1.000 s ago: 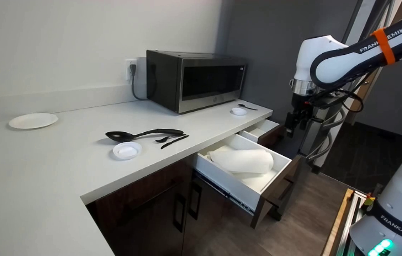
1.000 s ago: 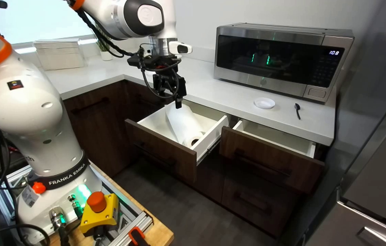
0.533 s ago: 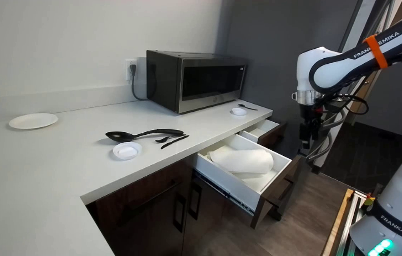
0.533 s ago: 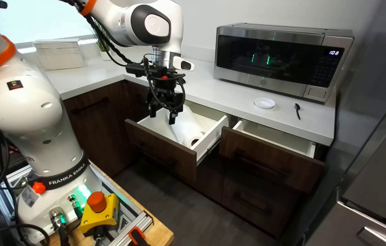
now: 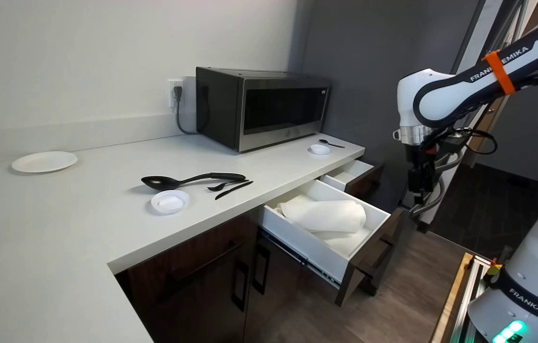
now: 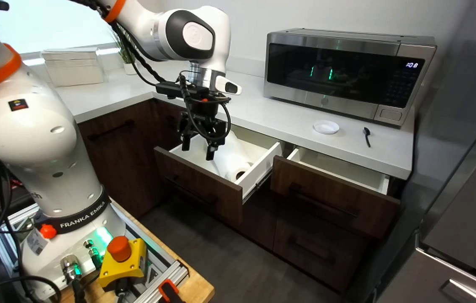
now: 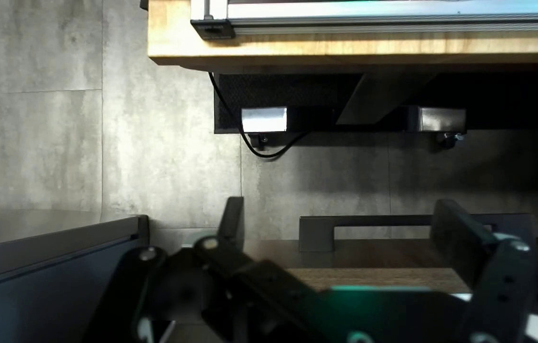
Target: Close the middle drawer
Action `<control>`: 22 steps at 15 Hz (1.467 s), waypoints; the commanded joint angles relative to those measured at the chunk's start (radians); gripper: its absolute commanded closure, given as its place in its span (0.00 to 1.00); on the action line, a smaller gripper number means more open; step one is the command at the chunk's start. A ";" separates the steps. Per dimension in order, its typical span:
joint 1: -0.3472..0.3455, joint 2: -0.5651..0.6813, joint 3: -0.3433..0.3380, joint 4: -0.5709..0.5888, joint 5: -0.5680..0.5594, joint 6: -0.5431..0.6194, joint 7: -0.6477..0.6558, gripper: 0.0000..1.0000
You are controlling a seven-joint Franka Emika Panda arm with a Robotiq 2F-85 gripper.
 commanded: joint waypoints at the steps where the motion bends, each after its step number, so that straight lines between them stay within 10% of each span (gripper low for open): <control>1: 0.008 -0.001 -0.007 0.001 -0.002 -0.003 0.003 0.00; 22: 0.073 0.425 0.017 -0.001 0.019 0.349 -0.057 0.00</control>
